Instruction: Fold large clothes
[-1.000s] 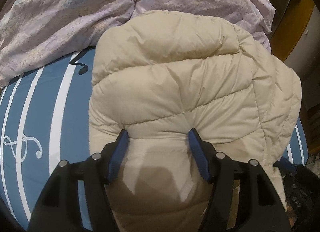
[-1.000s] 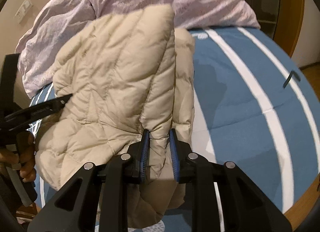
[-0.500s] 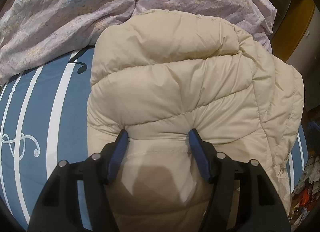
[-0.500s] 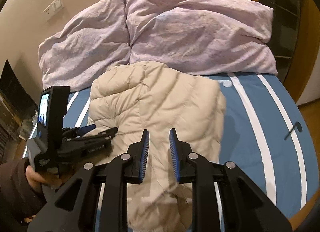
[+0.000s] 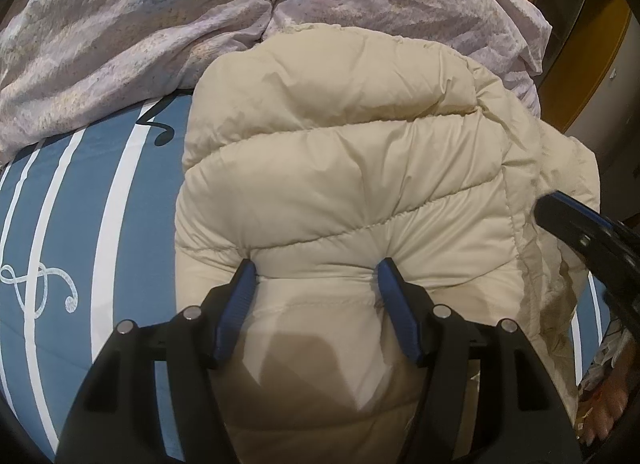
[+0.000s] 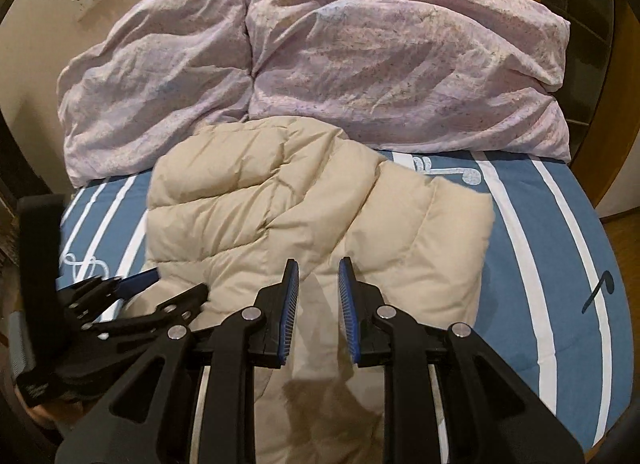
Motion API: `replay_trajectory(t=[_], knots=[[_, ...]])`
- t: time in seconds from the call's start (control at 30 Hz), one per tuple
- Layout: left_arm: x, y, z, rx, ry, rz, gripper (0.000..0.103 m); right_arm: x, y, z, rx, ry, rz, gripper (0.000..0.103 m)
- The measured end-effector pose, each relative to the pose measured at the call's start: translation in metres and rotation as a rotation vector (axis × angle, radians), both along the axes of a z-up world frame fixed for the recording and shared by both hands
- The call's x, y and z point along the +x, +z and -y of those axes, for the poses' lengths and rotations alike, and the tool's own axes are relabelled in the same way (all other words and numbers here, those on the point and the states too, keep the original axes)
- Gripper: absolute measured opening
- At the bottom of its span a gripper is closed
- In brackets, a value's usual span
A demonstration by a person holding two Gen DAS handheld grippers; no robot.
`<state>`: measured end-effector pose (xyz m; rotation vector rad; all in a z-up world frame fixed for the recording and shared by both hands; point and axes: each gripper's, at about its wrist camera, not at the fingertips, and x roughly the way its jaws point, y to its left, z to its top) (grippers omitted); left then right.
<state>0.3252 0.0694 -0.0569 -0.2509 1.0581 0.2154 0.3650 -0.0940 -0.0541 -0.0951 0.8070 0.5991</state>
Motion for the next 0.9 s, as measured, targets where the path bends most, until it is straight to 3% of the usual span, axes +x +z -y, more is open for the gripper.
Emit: replay_trajectory(t=[0.3, 0.57, 0.9], knots=[[0.000, 0.018, -0.009, -0.026, 0.021, 0.054, 0.062, 0.019, -0.028, -0.005, -0.063, -0.040, 0.011, 0.022], [0.024, 0.043, -0.018, 0.050, 0.050, 0.134, 0.062, 0.026, -0.040, -0.002, -0.061, -0.049, 0.010, 0.022], [0.043, 0.016, -0.015, 0.112, 0.055, 0.106, 0.069, 0.028, -0.047, -0.002, -0.046, -0.044, 0.024, 0.023]])
